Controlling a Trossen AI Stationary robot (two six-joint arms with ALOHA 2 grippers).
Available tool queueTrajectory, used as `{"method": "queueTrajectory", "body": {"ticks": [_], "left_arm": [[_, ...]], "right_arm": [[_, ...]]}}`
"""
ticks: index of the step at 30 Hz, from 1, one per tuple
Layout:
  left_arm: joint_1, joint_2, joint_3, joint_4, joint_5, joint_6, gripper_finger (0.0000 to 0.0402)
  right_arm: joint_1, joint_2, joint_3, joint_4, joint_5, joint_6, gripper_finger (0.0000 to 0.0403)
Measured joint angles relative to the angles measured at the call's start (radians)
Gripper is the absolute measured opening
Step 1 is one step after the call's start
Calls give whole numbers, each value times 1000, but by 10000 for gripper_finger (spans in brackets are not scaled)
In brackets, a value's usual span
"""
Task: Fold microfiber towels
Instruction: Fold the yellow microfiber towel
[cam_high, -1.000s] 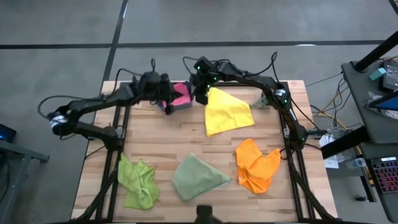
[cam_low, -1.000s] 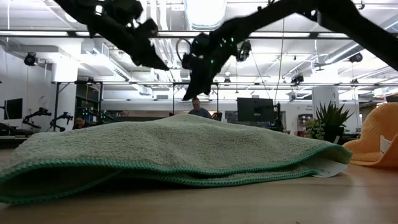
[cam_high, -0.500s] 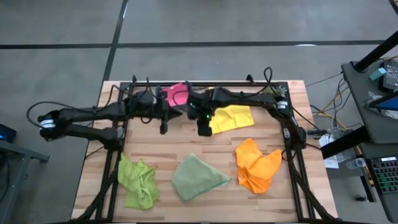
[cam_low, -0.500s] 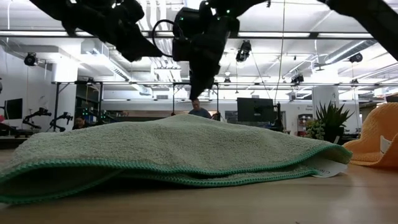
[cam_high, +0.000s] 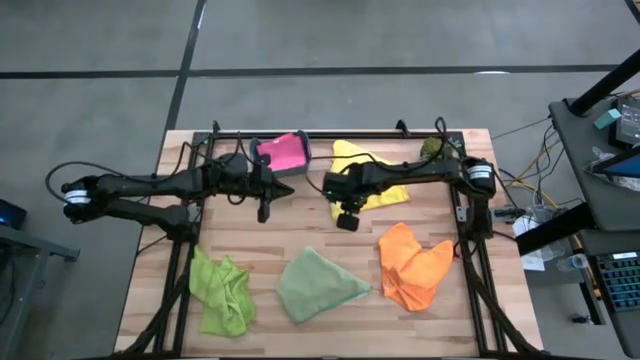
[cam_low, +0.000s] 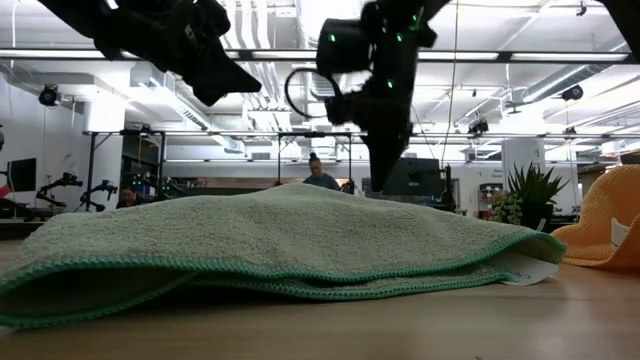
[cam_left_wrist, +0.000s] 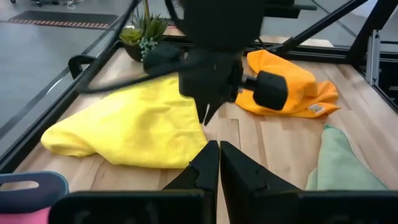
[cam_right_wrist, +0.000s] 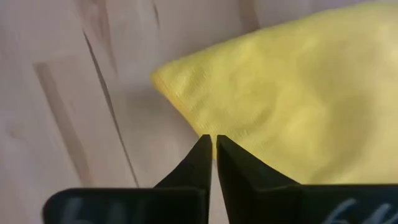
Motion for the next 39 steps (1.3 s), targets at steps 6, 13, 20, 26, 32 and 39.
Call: {"method": "queueTrajectory", "body": {"ticks": [6, 13, 20, 26, 32, 39], "left_arm": [[-1, 4, 0, 0, -9, 0, 0], [-1, 4, 1, 77, -89, 23, 0], [0, 19, 2, 172, -110, 118, 0], [0, 37, 2, 224, -113, 193, 0], [0, 70, 3, 271, -113, 215, 1], [0, 106, -2, 253, -113, 184, 52]], "right_arm": [[-12, -8, -106, 116, -21, -192, 72], [-11, -9, -193, 161, -21, -247, 147], [-22, -9, -269, 319, -14, -203, 189], [-22, -10, -328, 429, 36, -175, 150], [-22, -14, -321, 468, 61, -152, 24], [-19, -29, -250, 458, 133, -165, 9]]}}
